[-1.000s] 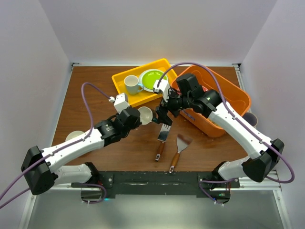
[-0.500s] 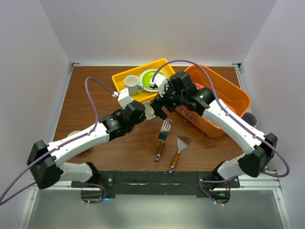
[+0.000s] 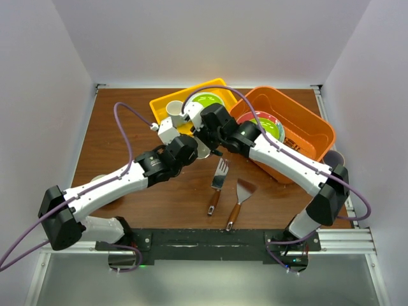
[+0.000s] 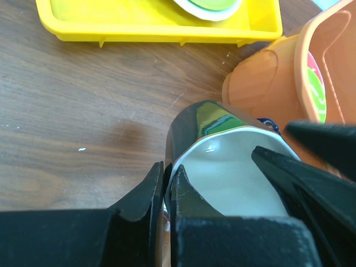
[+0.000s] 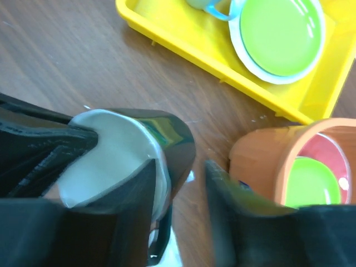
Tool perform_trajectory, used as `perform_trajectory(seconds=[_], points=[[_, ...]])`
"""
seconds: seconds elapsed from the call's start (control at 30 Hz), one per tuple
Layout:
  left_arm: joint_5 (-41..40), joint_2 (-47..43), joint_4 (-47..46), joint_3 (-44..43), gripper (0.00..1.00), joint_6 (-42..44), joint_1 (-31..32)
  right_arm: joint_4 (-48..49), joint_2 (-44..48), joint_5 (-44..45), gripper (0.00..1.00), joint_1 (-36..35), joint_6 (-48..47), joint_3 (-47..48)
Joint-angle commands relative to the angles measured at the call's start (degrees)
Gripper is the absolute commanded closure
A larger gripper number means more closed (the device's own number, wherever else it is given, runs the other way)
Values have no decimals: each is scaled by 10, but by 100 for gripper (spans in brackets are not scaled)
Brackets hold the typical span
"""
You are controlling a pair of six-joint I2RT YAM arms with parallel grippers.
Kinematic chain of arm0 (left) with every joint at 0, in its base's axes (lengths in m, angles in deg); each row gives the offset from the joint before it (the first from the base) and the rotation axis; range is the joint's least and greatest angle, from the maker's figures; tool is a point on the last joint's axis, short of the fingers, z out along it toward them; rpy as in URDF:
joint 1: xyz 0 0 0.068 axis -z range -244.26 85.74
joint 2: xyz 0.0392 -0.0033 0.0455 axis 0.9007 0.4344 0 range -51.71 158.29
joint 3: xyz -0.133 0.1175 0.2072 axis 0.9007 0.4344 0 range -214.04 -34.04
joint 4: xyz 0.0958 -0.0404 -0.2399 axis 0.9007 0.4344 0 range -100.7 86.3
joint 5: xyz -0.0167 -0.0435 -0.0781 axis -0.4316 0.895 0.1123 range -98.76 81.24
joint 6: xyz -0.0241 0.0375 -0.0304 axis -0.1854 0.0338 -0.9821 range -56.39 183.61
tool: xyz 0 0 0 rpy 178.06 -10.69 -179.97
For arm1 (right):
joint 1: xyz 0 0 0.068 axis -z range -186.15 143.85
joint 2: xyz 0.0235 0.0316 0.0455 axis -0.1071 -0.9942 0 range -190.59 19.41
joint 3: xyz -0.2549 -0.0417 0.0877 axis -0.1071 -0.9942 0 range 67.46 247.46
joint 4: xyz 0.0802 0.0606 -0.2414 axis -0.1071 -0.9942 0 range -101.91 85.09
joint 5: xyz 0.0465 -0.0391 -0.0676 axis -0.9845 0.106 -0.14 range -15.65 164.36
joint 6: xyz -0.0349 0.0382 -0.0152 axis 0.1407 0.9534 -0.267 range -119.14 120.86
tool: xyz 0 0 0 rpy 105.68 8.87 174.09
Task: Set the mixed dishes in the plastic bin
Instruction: Pick up the cup at the center of the board, then place the cup in the plastic bin.
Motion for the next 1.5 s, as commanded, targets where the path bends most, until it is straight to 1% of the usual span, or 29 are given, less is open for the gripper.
perform_trajectory(seconds=[0.0, 0.07, 0.13, 0.17, 0.2, 0.23, 0.27, 0.33, 0.37, 0.4, 0.43, 0.47, 0.5, 0.53, 0.6, 0.7, 0.73, 0.8, 0.83, 0.9, 0.97, 1.0, 1.07, 1.1, 1.13, 1.17, 1.2, 1.3, 1.47], points=[[-41, -22, -50, -36, 100, -27, 2, 21, 7, 50, 91, -1, -8, 15], [-39, -33, -55, -29, 100, -20, 2, 15, 6, 45, 100, -2, -11, 19], [-28, -50, -96, -13, 100, 3, 2, 5, 10, 25, 100, -1, -12, 26], [-17, -73, -112, 13, 98, 19, 2, 2, 14, 20, 100, -1, -14, 28], [-12, -87, -131, 27, 94, 29, 2, -5, 18, 13, 100, -1, -18, 32], [-4, -101, -174, 41, 88, 42, 2, -8, 21, -10, 100, 1, -24, 35], [12, -130, -195, 70, 75, 73, 2, -13, 25, -22, 100, 8, -26, 37], [33, -159, -255, 97, 62, 101, 2, -25, 35, -62, 100, 25, -35, 43], [57, -187, -274, 121, 50, 135, 1, -29, 39, -75, 100, 31, -36, 44], [70, -201, -317, 132, 42, 151, 1, -34, 47, -91, 100, 39, -37, 47], [84, -226, -334, 143, 36, 180, 0, -37, 51, -105, 100, 58, -36, 49], [106, -238, -347, 158, 26, 192, 0, -42, 56, -137, 100, 68, -35, 53], [116, -248, -358, 162, 21, 204, 0, -44, 69, -154, 100, 79, -34, 53], [128, -267, -361, 167, 17, 235, 0, -44, 75, -170, 100, 100, -33, 53], [159, -282, -358, 167, 12, 265, 0, -45, 99, -204, 100, 119, -33, 49], [196, -311, -351, 165, 9, 328, 0, -38, 130, -258, 100, 173, -26, 32], [201, -328, -348, 167, 8, 356, 0, -34, 154, -266, 100, 203, -24, 24], [210, -344, -333, 167, 6, 388, 0, -24, 176, -297, 100, 236, -14, 4], [208, -358, -324, 163, 4, 417, 0, -21, 200, -304, 100, 268, -12, -2], [194, -369, -288, 156, 3, 449, 0, -14, 223, -316, 100, 309, -11, -16], [173, -377, -246, 139, 3, 502, 0, -18, 243, -321, 100, 339, -9, -18], [163, -379, -213, 134, 3, 520, 0, -21, 247, -337, 100, 376, -6, -18], [129, -382, -167, 124, 3, 566, 0, -23, 251, -353, 100, 415, -4, -16], [118, -382, -153, 124, 2, 580, 0, -25, 249, -365, 100, 453, -4, -14], [100, -384, -141, 124, 2, 603, 0, -29, 246, -381, 100, 473, -4, -11], [90, -385, -121, 126, 2, 611, 0, -36, 237, -390, 100, 491, -7, -2], [81, -387, -114, 131, 2, 619, 0, -41, 229, -396, 100, 532, -13, 3], [62, -411, -116, 170, 2, 631, 0, -66, 197, -419, 100, 595, -32, 29], [69, -435, -162, 255, 2, 627, -1, -90, 166, -417, 100, 645, -57, 38]])
